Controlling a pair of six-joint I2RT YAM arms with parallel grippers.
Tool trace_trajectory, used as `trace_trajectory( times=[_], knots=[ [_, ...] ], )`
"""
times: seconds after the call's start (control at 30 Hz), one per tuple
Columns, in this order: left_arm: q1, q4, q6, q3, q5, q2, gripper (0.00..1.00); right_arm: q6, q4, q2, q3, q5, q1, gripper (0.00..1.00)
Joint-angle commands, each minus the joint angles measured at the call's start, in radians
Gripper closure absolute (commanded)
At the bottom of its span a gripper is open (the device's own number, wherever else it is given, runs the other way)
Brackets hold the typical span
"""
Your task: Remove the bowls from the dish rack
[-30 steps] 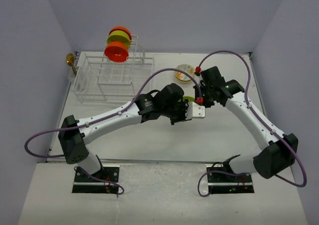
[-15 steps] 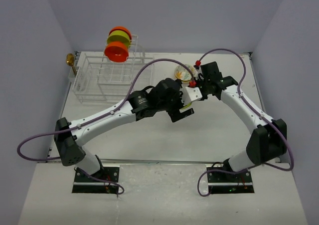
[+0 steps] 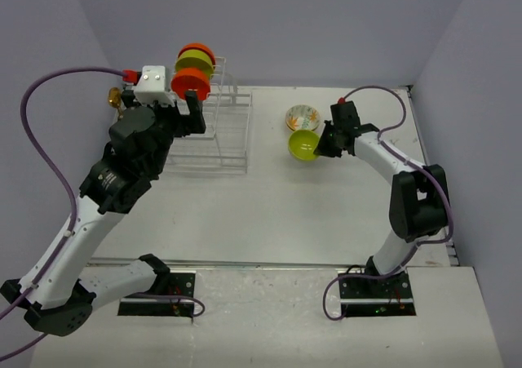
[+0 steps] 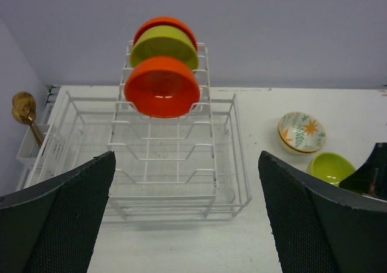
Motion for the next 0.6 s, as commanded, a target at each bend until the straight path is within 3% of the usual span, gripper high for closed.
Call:
trace_trajectory(
  times=[0.0, 0.23, 0.37, 0.57],
  knots=[
    [0.088, 0.023, -0.093, -0.054, 0.033, -0.006, 0.0, 0.014, 0.011, 0.054, 0.081, 0.098, -0.029, 1.0],
    [0.133, 0.007, -0.142, -0.094, 0.046, -0.036, 0.0, 0.025, 0.015, 0.084, 0.083, -0.014, -0.203, 1.0],
    [0.134, -0.025, -0.225, -0.081, 0.121, -0.046, 0.0, 0.034, 0.015, 0.147, 0.114, -0.05, -0.301, 1.0],
    [0.133, -0.031, -0.318, -0.076, 0.264, -0.118, 0.0, -0.001, -0.02, 0.221, 0.202, 0.005, -0.325, 1.0]
  ],
)
